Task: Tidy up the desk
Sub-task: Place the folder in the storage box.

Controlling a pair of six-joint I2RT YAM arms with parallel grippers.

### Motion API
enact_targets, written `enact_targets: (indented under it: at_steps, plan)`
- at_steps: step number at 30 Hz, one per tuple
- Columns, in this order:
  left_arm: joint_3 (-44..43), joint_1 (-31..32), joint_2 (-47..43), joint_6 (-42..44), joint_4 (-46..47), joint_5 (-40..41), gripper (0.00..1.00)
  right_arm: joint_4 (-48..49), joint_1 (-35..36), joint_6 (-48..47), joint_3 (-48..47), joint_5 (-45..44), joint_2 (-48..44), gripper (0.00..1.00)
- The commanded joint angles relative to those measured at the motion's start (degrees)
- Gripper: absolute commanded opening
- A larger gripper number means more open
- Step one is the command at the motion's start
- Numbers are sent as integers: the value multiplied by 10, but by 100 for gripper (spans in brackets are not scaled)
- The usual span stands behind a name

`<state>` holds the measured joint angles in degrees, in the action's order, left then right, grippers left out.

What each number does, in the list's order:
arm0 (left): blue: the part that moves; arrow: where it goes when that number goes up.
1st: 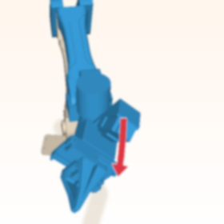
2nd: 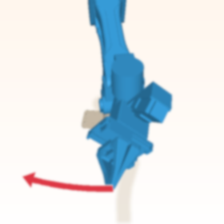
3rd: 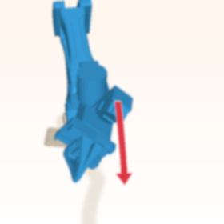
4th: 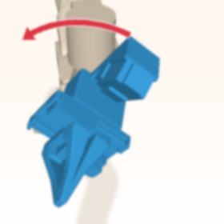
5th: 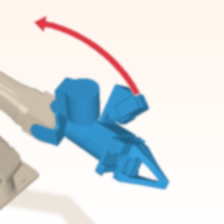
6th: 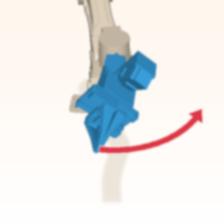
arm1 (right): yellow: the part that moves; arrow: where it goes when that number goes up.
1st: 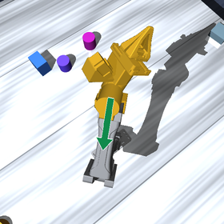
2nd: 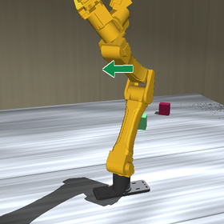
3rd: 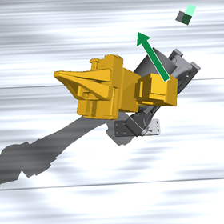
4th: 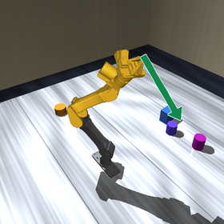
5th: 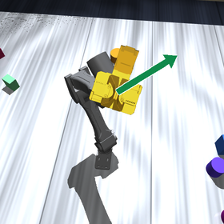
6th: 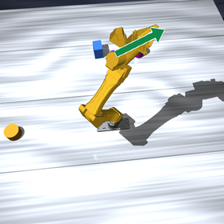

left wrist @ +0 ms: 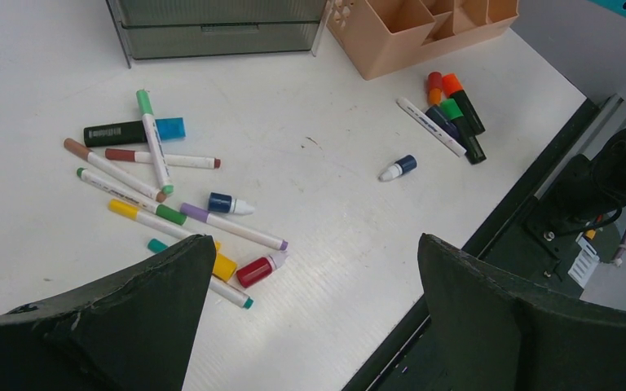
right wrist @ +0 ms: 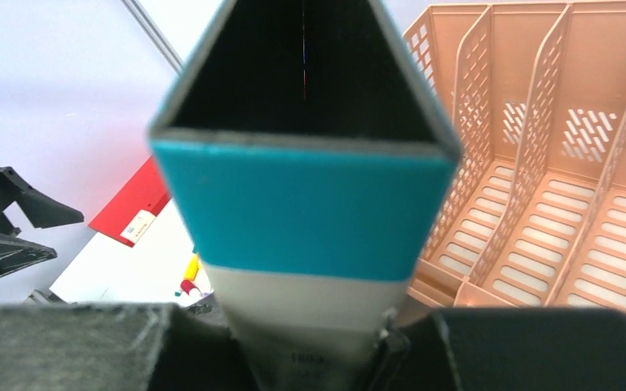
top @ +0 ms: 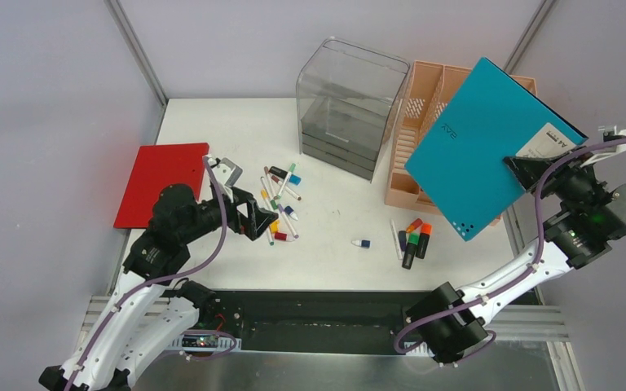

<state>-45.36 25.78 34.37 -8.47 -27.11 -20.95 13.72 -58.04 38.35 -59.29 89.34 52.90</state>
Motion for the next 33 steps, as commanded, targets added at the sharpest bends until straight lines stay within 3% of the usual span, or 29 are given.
enact_targets:
  at_steps: [1,4,5,8,10,18,28,33]
  plan:
    - [-1,-3,-11,10,5,13,99,77,-23,36,-23,14,-3,0]
    - [-2,-3,-13,10,5,13,99,29,-27,-3,-36,-29,10,0]
    - [-1,-3,-14,11,6,13,99,-32,-27,-52,-56,-48,16,0]
    - [-1,-4,-17,11,5,18,99,-365,-8,-321,-143,-155,35,0]
    - [0,-4,-20,11,5,21,99,-430,28,-373,-161,-197,50,0]
    - [1,-5,-29,13,6,27,99,-353,83,-347,-118,-322,21,0]
    - [2,-5,-34,14,5,26,99,-389,86,-409,-140,-414,39,0]
    - [2,-6,-31,14,6,23,99,-356,146,-415,-122,-476,51,0]
